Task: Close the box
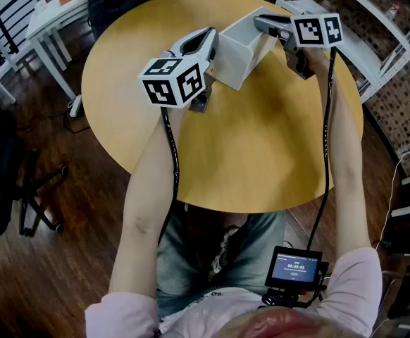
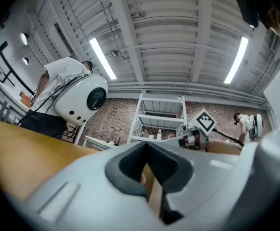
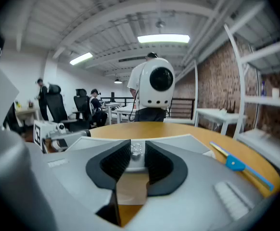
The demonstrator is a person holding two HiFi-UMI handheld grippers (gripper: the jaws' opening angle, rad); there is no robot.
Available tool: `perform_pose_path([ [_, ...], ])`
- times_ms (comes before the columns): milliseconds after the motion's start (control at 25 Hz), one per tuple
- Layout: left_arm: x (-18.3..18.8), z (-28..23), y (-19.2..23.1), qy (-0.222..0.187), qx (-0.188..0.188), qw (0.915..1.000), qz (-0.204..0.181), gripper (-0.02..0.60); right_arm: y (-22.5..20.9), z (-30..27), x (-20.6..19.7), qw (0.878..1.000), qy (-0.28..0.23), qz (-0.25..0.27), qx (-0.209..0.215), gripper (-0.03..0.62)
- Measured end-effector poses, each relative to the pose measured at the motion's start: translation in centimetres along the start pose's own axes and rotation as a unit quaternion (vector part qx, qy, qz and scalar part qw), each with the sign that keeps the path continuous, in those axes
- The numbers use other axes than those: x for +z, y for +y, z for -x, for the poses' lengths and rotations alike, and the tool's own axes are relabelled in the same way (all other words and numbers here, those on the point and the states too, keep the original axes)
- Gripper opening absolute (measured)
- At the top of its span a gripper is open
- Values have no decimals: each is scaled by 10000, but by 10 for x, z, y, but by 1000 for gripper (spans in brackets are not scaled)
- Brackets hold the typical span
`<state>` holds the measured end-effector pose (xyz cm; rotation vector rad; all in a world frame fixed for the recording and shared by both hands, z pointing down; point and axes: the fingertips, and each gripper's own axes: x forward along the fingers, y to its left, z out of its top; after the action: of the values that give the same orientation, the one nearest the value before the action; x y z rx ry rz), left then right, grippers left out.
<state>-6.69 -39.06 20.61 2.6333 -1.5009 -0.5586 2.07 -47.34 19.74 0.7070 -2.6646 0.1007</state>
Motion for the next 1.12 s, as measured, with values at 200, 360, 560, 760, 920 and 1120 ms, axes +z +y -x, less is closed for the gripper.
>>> perform_pose_path([
  [200,1,6,7,185,-20,9998,-66,0,8,-18,-4,9884,1508,158,89,92],
  [360,0,4,5,124,-4,9999,48,0,3,-17,-8,9690,2461,-80,-190,80],
  [560,-4,7,2,162,-58,9998,117,2,2,-15,-13,9729,2219,-644,-95,75],
  [760,-1,5,2,149,-71,9998,126,2,-2,-14,-8,9752,2047,-770,-350,74],
  [920,6,9,6,10,5,9999,151,2,-6,2,29,9833,1428,-1063,-379,74],
  [1120,16,19,26,-415,265,9954,820,2,-10,47,87,9879,722,-1225,-616,74],
])
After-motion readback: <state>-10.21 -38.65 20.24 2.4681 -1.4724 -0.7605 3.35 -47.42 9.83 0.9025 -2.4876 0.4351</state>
